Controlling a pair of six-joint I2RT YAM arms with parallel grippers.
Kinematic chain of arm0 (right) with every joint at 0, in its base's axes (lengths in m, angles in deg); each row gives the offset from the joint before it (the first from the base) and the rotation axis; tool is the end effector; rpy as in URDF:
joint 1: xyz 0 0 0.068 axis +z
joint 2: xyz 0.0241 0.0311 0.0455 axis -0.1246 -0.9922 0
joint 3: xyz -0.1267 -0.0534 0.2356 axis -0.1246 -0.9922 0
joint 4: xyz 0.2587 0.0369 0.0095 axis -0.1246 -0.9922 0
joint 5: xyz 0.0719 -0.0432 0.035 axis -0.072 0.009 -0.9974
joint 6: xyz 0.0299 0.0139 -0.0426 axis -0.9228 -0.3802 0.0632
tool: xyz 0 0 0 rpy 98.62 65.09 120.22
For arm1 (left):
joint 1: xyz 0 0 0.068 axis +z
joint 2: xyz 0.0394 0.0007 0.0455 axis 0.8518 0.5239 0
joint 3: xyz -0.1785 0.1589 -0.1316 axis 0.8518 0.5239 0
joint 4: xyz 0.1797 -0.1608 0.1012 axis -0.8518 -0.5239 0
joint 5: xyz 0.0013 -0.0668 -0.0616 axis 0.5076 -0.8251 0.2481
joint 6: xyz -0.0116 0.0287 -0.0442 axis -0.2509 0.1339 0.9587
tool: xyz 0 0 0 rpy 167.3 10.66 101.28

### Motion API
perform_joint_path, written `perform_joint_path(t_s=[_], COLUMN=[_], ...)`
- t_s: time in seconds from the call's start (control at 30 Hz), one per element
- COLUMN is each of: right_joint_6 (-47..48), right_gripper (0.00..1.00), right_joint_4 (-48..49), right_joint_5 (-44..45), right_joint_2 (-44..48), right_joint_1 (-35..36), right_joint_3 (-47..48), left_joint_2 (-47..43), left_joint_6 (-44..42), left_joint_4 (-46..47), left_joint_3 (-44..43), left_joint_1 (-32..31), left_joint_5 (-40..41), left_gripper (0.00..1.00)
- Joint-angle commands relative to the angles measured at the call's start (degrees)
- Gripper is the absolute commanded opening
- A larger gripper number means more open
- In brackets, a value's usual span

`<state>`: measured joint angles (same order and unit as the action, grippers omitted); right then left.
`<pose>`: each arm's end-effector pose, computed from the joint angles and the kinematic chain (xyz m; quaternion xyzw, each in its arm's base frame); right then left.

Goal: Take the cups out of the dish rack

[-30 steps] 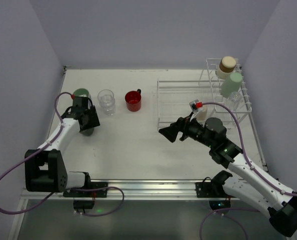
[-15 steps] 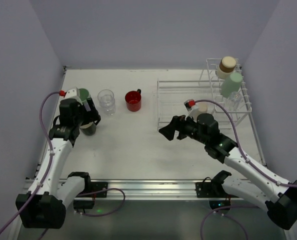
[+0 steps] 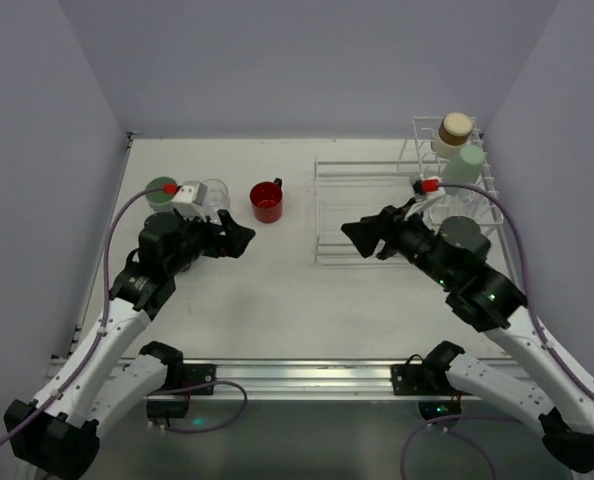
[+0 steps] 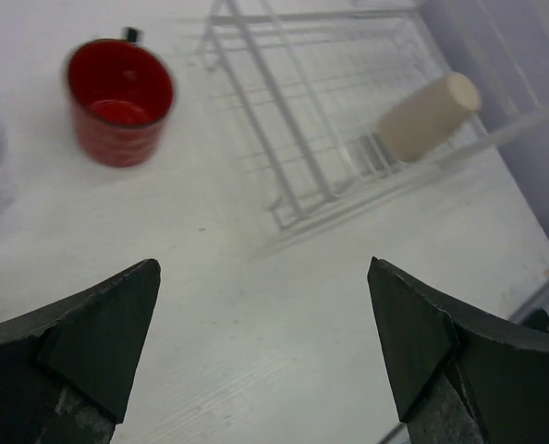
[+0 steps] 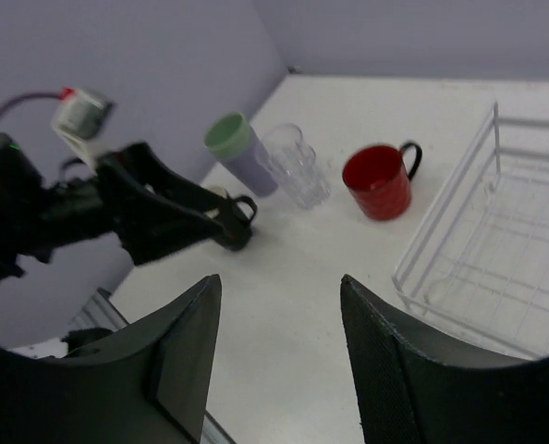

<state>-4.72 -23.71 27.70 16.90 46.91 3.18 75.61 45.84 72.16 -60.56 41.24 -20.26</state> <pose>0.1374 0.1158 0.3850 -0.0917 0.7479 0.3730 0.5414 0.1778 -0.0626 0.3056 0.0010 0.8095 -0.2912 0.5098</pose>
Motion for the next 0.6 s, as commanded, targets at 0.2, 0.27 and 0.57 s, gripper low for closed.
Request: perform_joint_path(t_s=[0.2, 0.27, 0.57], right_joint_6=[0.97, 0.96, 1.49], right_gripper=[0.55, 0.55, 0.55], right_joint_4=[-0.51, -1.39, -4.82], right_joint_5=[3.80, 3.89, 2.13], right_joint_2=[17.47, 19.75, 25.38], right_joint_1=[0.24, 0.24, 0.24], right_joint_3=[7.88, 8.06, 6.57], left_joint_2=[22.29, 29.76, 56.66], left_joint_6=[-5.01, -8.35, -12.92], left_joint_4=[22.49, 24.52, 23.66], left_joint_3=[-15.06, -20.32, -42.22], left_joint_1=[-27.63, -29.67, -33.10], left_joint_5=[4.36, 3.31, 0.50], left_gripper=[0.97, 0.97, 0.97])
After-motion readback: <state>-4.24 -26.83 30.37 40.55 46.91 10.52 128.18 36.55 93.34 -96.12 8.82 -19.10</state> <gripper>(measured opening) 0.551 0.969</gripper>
